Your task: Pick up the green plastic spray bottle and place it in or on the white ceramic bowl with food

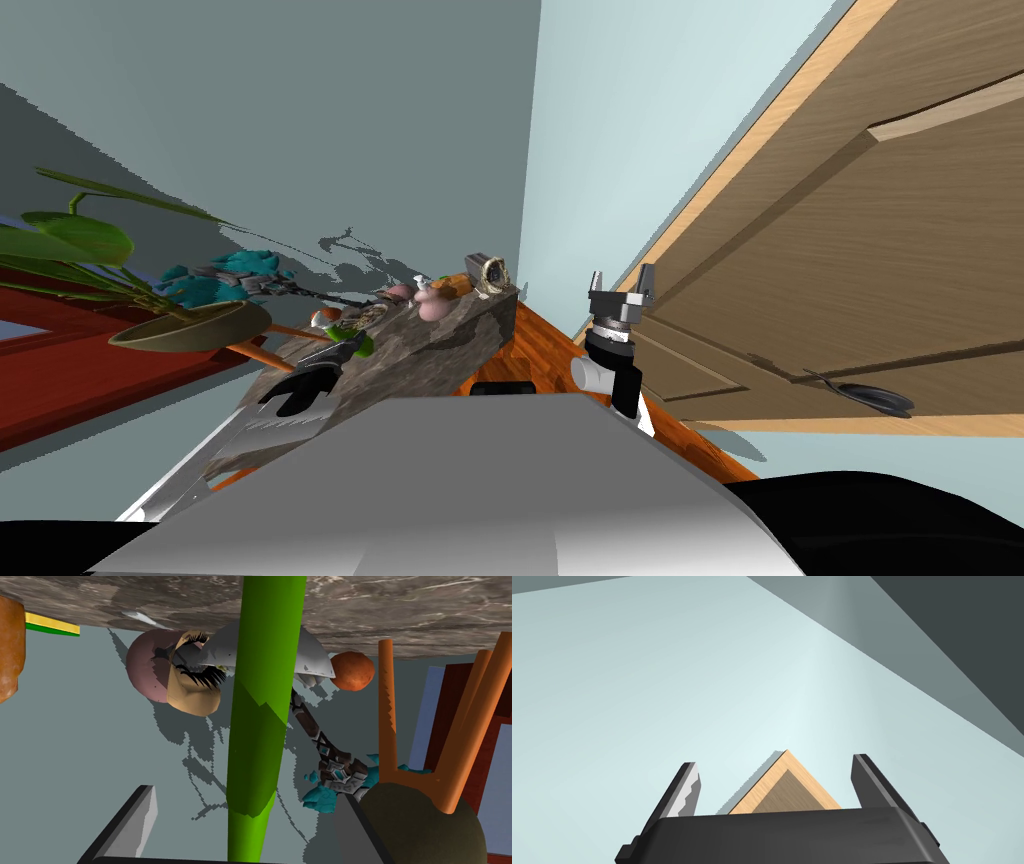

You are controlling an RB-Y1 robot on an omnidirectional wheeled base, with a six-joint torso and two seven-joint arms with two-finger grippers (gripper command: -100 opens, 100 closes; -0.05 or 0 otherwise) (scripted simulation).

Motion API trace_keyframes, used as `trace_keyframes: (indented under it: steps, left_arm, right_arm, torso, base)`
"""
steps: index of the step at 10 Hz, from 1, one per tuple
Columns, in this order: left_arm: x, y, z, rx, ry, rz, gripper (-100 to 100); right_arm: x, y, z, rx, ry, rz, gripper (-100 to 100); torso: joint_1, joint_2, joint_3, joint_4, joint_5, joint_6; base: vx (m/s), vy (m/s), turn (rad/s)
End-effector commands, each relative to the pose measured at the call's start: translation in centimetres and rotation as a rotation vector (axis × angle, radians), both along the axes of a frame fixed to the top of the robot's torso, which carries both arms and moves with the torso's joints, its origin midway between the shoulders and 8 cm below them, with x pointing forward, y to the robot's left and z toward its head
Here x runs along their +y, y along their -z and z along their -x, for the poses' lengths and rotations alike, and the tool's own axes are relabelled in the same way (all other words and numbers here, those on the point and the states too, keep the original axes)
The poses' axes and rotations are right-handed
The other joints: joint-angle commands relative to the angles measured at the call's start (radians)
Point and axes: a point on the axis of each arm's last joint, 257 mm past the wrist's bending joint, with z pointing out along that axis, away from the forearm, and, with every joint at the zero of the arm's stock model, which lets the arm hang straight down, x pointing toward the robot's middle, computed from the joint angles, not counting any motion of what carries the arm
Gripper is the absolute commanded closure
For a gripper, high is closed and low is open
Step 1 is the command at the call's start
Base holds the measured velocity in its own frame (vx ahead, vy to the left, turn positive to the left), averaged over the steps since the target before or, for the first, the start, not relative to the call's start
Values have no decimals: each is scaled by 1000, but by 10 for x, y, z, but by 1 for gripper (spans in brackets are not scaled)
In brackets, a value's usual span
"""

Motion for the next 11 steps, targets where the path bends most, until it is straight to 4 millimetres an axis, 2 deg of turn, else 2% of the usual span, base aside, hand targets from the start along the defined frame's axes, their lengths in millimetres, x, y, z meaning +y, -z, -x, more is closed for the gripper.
trace_keyframes:
  steps: [1,2,3,7,8,9,10,11]
  left_arm:
    - [0,0,0,0,0,0,0]
    - [0,0,0,-1,1,0,-100]
    - [0,0,0,-1,1,0,100]
    - [0,0,0,0,0,0,100]
    - [0,0,0,0,0,0,0]
    - [0,0,0,0,0,0,100]
    - [0,0,0,0,0,0,0]
    - [-4,-8,-4,3,16,-17,100]
  right_arm:
    - [0,0,0,0,0,0,0]
    - [0,0,0,0,0,0,0]
    - [0,0,0,0,0,0,0]
    - [0,0,0,0,0,0,0]
    - [0,0,0,0,0,0,0]
    - [0,0,0,0,0,0,0]
    - [0,0,0,0,0,0,0]
    - [0,0,0,0,0,0,0]
  torso:
    - [0,0,0,0,0,0]
    - [2,1,1,0,1,0]
    - [3,2,1,1,1,0]
    - [3,2,2,1,1,0]
    - [3,2,2,1,1,0]
    - [3,3,2,1,1,0]
    - [3,2,2,1,1,0]
    - [3,2,2,1,1,0]
  base:
    - [5,-8,1]
    - [0,0,0]
    - [0,0,0]
    - [0,0,0]
    - [0,0,0]
    - [0,0,0]
    - [0,0,0]
    - [-133,-43,-25]
